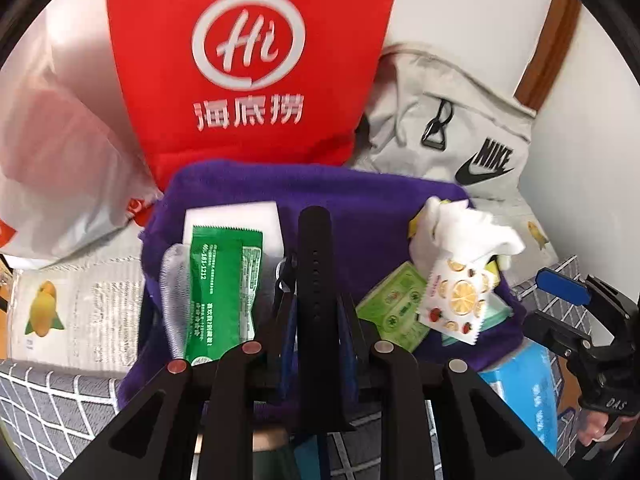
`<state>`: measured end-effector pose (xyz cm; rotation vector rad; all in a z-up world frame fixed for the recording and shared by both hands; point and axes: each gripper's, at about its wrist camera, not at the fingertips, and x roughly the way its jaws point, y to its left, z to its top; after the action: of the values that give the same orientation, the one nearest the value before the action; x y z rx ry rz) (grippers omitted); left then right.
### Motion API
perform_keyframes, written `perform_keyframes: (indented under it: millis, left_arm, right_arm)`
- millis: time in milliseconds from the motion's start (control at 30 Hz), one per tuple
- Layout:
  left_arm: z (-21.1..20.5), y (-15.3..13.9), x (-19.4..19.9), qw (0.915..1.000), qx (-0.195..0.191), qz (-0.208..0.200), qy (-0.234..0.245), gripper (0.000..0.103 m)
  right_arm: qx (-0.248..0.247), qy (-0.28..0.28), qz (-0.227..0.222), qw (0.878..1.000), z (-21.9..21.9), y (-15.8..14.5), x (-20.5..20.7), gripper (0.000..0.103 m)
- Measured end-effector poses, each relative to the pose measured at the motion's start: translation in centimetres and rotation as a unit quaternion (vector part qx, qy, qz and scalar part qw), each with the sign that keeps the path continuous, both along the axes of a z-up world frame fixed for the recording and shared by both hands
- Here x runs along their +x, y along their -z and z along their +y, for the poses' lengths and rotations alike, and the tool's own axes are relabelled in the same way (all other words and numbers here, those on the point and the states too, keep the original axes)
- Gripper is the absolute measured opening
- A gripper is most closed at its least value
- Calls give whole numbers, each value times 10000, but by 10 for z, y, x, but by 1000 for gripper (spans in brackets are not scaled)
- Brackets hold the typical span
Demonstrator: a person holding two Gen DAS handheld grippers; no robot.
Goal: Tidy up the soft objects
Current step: 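Carry the black strap onto the purple towel and open the left gripper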
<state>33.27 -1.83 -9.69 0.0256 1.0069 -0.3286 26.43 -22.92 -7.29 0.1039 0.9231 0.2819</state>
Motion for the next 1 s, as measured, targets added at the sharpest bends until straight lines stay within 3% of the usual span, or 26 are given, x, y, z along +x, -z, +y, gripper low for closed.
perform_keyframes:
  millis: [433, 667, 733, 867, 1000]
  left_arm:
    - [13, 21, 23, 9996, -15, 180, -196, 20]
    - [3, 30, 26, 9994, 191, 178, -245, 21]
    - [1, 30, 26, 9993, 202, 201, -259, 28]
    - [1, 22, 21, 9992, 202, 106, -339, 56]
    - [6, 11, 16, 9989, 189, 63, -418, 60]
  right_arm:
    - [12, 34, -72, 10000, 3, 14, 3, 65]
    - [-36, -30, -16, 10000, 8, 18, 4, 65]
    - [-66, -25, 10, 10000, 8, 20, 5, 65]
    - [-80, 8, 72, 9999, 7, 22, 6, 65]
    - [-122, 42, 94, 9999, 8, 21, 6, 65]
